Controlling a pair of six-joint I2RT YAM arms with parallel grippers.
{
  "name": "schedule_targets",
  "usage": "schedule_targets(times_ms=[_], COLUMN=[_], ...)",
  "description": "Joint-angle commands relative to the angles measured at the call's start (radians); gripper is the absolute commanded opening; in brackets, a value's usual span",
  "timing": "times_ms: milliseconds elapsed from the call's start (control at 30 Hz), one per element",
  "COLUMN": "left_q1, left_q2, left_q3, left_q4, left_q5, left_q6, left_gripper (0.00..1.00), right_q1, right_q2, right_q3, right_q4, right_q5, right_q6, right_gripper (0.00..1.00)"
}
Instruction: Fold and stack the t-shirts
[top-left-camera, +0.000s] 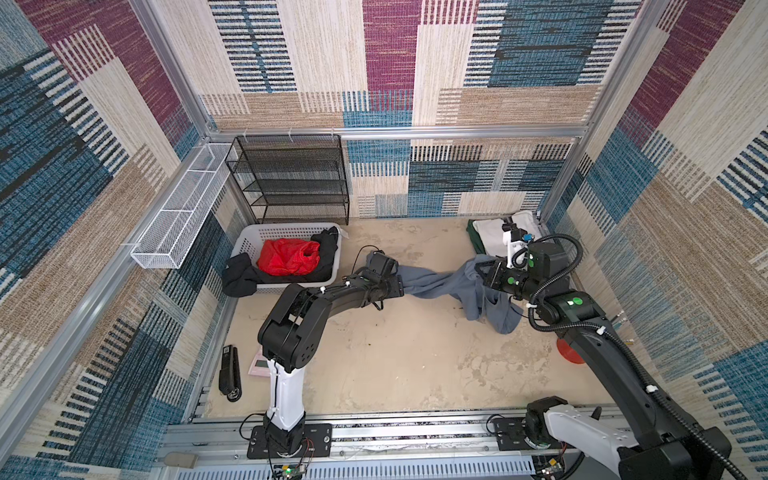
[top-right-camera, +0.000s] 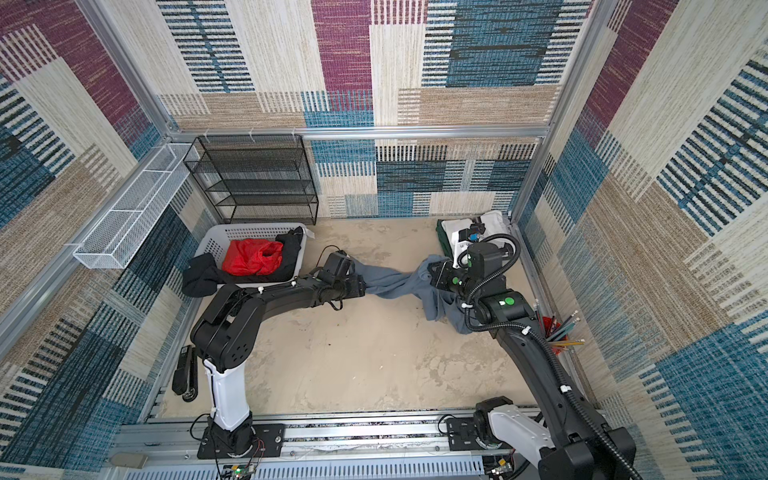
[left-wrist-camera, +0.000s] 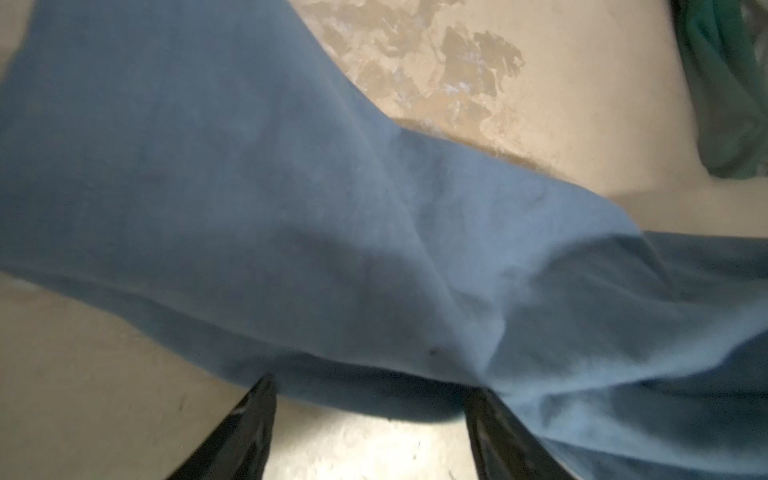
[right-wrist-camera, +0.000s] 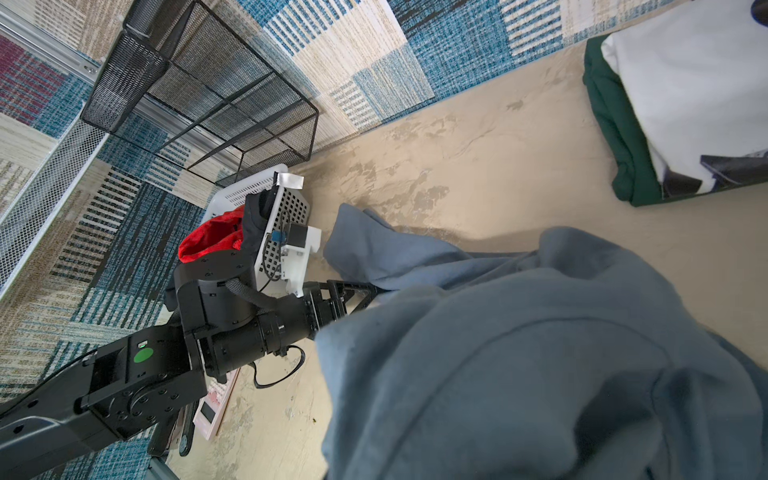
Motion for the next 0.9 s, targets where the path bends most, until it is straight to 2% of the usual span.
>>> schedule_targets(times_ms=[0,167,233,267,333,433,467,633,867], left_q1=[0.008,0.009,0.009,0.009,0.011,0.010,0.011,0.019,0.036], left_q2=[0.020,0.063,0.094,0.105,0.124,0.140,0.143,0.072,-0.232], left_q3=[0.037,0.071,0.103,0.118,0.129,0.145,0.154,0.153,0.052], left_q4=[-0.032,-0.055,-0.085,-0.102,-0.114,-0.133,-0.145,-0.179,-0.260], left_q5=[-0.004,-0.007,0.004,-0.005,-0.004,-0.012,-0.019,-0.038,-0.071], left_q6=[-0.032,-0.029,-0.008,0.002,0.010,0.023,0.027,0.055,0.132], left_gripper=[0.73,0.71,0.61,0.54,0.29,0.03,0.00,0.00,0.00], right_q1=[-0.001,-0.001,-0.001,-0.001,-0.002,-0.004,-0.003,-0.006,-0.007], right_q2=[-0.008,-0.008,-0.007,-0.008,-0.007,-0.013,-0.013,0.000,-0.012], right_q3=[-0.002,-0.015,-0.020,-0.020,-0.020,-0.018,-0.019,-0.016,-0.006], right_q4=[0.053,0.072,0.081,0.082,0.079,0.076,0.076,0.059,0.017], right_q5=[-0.013,-0.026,-0.036,-0.036,-0.031,-0.031,-0.028,0.020,0.170], right_q6=[0.001,0.010,0.012,0.011,0.007,0.002,-0.001,-0.014,-0.058], right_gripper=[0.00,0.00,0.00,0.00,0.00,0.00,0.00,0.00,0.00])
